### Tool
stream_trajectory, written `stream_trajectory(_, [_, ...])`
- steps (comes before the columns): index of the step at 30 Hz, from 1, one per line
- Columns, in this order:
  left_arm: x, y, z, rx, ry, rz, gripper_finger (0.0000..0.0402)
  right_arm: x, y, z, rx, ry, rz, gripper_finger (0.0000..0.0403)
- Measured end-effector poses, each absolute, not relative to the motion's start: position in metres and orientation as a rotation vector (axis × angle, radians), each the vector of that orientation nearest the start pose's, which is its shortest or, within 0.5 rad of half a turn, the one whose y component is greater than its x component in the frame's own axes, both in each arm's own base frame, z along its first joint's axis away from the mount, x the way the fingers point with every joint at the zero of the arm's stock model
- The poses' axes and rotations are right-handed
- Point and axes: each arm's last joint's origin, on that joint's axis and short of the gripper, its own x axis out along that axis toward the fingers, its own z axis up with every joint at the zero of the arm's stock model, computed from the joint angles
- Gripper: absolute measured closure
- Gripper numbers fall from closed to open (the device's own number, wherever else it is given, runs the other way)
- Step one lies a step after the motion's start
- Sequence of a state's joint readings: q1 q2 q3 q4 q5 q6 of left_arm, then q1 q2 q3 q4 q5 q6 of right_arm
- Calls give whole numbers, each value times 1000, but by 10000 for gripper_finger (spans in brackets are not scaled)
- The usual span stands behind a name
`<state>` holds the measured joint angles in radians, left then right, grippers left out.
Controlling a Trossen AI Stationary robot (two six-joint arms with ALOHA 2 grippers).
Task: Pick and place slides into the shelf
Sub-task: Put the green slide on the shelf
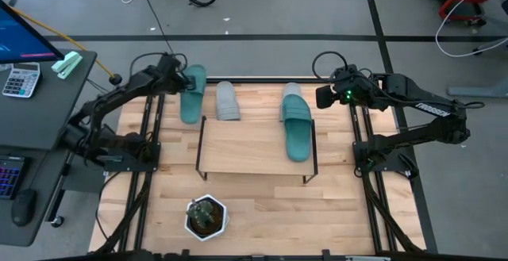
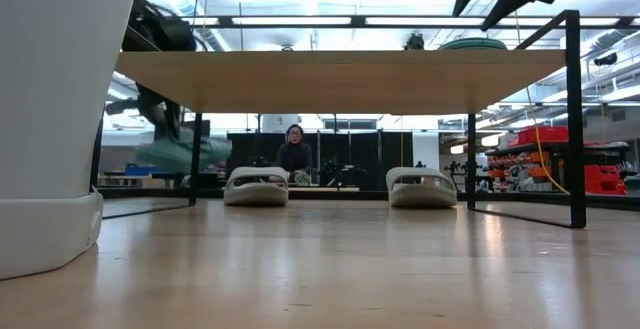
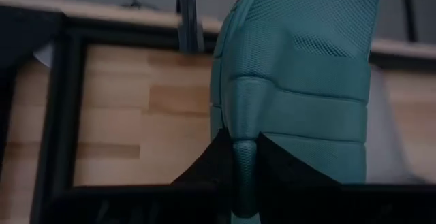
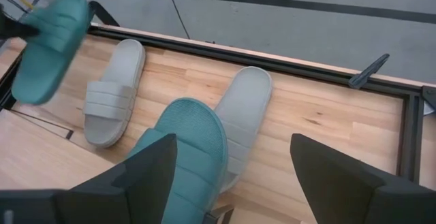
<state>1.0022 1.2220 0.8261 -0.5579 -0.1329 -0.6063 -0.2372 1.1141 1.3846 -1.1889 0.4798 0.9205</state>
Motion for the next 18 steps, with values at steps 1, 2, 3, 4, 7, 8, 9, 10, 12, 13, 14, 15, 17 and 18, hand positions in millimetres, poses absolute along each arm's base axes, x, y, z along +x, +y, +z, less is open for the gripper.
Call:
stream_trajectory(1, [120, 197, 239, -923, 545, 1318, 368, 172, -55, 389, 702, 551, -1033, 110])
stream_trajectory(2, [118, 195, 245, -920, 515, 1317, 368, 172, -55, 389, 702, 551, -1033, 110])
stream_trajectory(3, [115, 192, 250, -919, 483, 1312, 368, 172, -55, 389, 702, 551, -1033, 110])
stream_trajectory(4, [113, 189, 256, -922, 447, 1303, 368, 172, -55, 389, 702, 551, -1032, 110])
stream_trajectory(7, [105, 179, 272, -936, 336, 1276, 368, 172, -55, 390, 692, 554, -1032, 110])
stream_trajectory(8, [103, 176, 277, -945, 297, 1260, 368, 172, -55, 390, 688, 555, -1033, 110])
stream_trajectory(9, [101, 172, 282, -953, 254, 1243, 368, 172, -56, 390, 685, 554, -1035, 110])
stream_trajectory(10, [100, 168, 288, -966, 206, 1223, 368, 172, -56, 390, 684, 554, -1036, 110])
stream_trajectory(12, [97, 162, 298, -985, 112, 1169, 368, 172, -56, 390, 679, 556, -1034, 110])
stream_trajectory(13, [96, 159, 304, -991, 64, 1138, 368, 172, -56, 390, 675, 559, -1032, 110])
stream_trajectory(14, [95, 156, 309, -1001, 17, 1107, 368, 172, -56, 390, 671, 561, -1031, 110])
stream_trajectory(15, [95, 154, 313, -1014, -26, 1078, 368, 172, -56, 390, 669, 562, -1030, 110])
stream_trajectory(17, [93, 149, 323, -1036, -119, 1005, 368, 172, -56, 390, 667, 563, -1030, 110])
stream_trajectory(18, [93, 147, 328, -1049, -165, 964, 368, 172, -56, 390, 666, 564, -1029, 110])
